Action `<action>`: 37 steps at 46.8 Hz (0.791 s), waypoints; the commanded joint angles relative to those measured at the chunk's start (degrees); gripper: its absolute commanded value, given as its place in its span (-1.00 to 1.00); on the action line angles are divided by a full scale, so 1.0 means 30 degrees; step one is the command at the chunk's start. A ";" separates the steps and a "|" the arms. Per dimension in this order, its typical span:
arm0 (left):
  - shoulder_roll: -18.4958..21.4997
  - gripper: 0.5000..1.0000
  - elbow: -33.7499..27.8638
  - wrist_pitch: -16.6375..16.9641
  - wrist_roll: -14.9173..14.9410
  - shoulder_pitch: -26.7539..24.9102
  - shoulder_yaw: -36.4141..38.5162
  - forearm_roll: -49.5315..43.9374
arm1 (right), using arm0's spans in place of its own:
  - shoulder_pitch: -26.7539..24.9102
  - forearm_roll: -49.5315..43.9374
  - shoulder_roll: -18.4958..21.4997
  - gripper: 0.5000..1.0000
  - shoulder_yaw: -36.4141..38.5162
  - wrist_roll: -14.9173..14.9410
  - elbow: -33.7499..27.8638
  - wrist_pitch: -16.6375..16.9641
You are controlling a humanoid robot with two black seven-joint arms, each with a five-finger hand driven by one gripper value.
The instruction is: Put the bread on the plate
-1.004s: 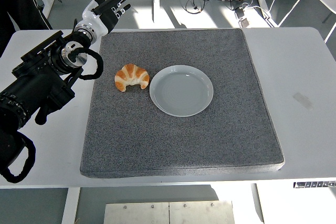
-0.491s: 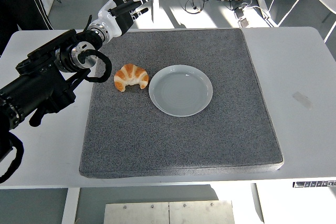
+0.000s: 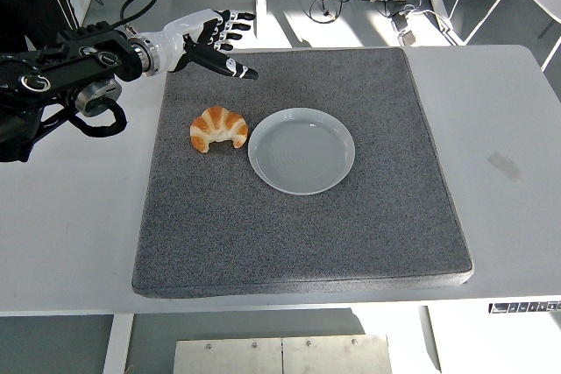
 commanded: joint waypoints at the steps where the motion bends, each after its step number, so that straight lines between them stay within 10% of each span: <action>1: 0.0527 0.93 -0.0862 -0.0069 -0.0001 0.0014 0.0187 0.2091 | 0.0014 0.0000 0.0000 1.00 0.0000 -0.0001 0.0031 0.0025; 37: 0.1086 0.91 0.1244 0.0370 -0.0352 0.2620 0.0656 0.8835 | 0.0014 0.0000 0.0000 1.00 -0.0030 -0.0001 0.0060 0.0025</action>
